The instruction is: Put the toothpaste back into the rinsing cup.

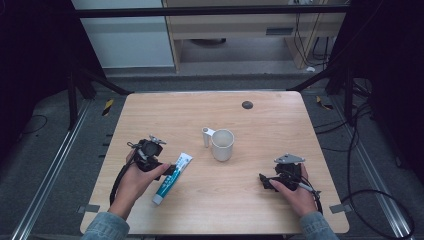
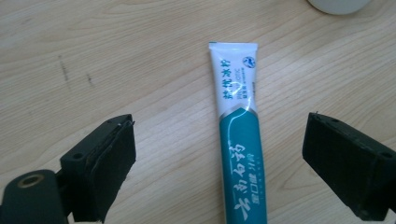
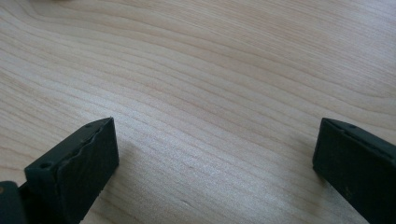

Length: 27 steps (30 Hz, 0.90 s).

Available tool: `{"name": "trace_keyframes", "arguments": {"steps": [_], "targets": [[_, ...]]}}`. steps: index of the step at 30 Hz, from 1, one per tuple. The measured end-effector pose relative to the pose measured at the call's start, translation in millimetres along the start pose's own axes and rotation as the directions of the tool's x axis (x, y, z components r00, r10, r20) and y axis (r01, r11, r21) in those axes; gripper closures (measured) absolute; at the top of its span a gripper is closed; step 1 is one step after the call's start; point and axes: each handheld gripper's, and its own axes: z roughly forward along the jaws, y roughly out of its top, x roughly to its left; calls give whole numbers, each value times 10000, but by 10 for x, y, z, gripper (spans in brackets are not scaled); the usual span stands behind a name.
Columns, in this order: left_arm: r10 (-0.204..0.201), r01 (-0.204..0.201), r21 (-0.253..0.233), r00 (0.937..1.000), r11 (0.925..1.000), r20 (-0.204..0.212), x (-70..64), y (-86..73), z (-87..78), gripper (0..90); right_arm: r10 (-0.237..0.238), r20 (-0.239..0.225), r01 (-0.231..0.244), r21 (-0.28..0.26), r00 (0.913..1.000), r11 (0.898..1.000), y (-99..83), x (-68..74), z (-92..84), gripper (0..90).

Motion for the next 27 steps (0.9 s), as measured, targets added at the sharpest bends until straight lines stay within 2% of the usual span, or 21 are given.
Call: {"name": "trace_keyframes", "arguments": {"steps": [5,8,13,18,27], "targets": [[149,-152,183,9998,9997,124,-83,64,102,114,2,-1,-2,2,10000,10000,1,-1,1,5],[236,-237,254,9997,9994,62,-116,82,150,117,13,-1,-13,-5,10000,10000,2,-1,2,5],[38,-38,228,10000,9997,-2,-118,86,180,144,4,-2,-4,1,10000,10000,2,-1,2,5],[-87,86,123,9999,9999,124,-129,102,199,178,16,0,-16,-3,10000,10000,2,0,2,5],[-23,19,204,9998,9998,189,-164,163,250,264,27,-28,-27,-7,10000,10000,7,-1,6,5]]}}
